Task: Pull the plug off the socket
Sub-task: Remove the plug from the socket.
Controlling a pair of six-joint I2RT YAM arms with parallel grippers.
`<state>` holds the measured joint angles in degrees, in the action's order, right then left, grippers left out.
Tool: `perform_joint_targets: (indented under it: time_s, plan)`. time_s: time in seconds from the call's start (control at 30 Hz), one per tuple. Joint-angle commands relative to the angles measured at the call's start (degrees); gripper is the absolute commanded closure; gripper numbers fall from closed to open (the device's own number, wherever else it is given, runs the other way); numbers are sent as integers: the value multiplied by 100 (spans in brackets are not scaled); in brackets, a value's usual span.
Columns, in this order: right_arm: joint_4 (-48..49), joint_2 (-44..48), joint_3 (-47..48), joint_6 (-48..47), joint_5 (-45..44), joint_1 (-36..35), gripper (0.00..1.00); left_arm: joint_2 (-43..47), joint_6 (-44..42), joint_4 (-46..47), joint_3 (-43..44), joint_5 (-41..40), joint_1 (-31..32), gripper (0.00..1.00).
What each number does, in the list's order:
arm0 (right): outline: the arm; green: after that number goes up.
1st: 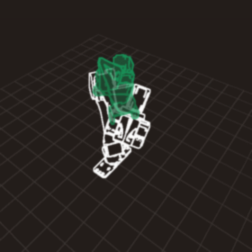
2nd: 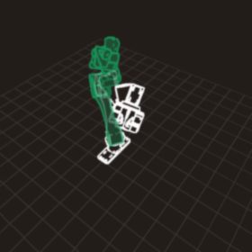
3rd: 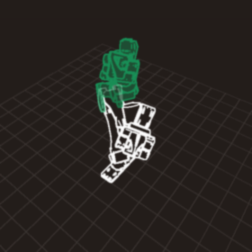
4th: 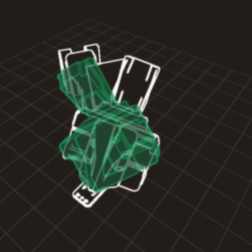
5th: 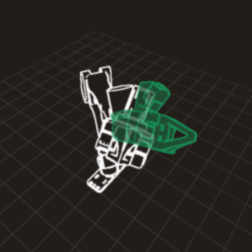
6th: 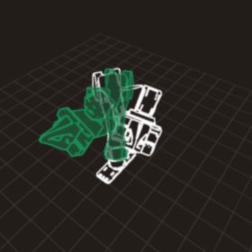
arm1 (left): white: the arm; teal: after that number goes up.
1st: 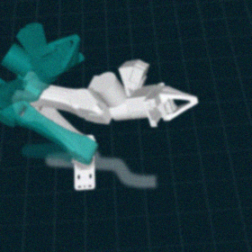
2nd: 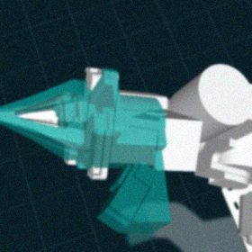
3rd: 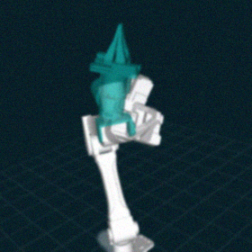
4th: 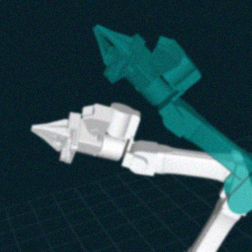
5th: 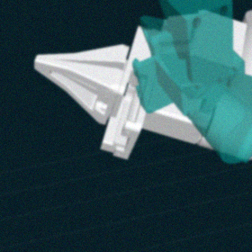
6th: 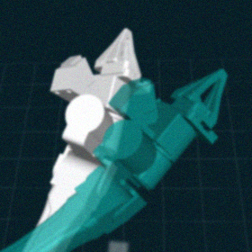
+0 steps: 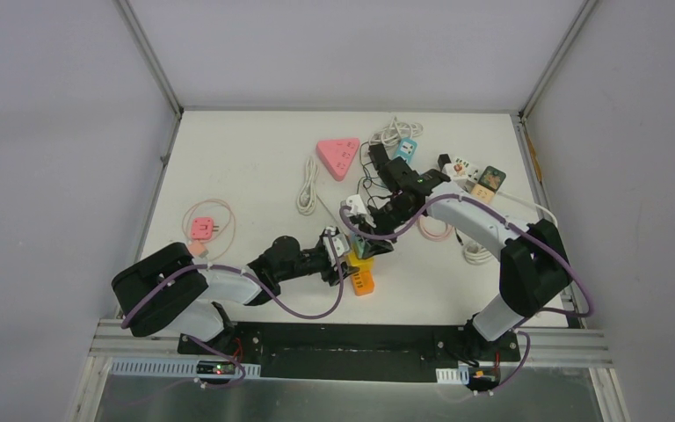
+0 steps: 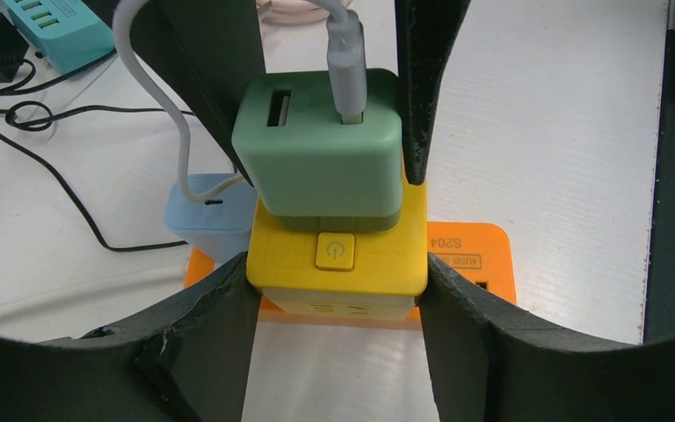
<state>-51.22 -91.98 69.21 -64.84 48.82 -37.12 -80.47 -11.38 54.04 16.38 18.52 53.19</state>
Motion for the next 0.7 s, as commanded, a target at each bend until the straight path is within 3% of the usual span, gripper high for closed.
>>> perform_joint_targets:
  time_s: [0.0, 0.17, 0.47, 0.67]
  plan:
    - [-449, 36, 70, 74, 305, -616, 100, -178, -133, -175, 116, -68, -18, 100]
    - [-642, -135, 233, -19, 144, -832, 100, -191, -99, -200, 129, -77, -17, 100]
    - [-678, 71, 77, -213, 169, -90, 100, -164, -172, -246, 106, -82, -12, 100]
    - [-813, -73, 204, -273, 339, -464, 100, -227, -163, -197, 124, -68, -13, 100]
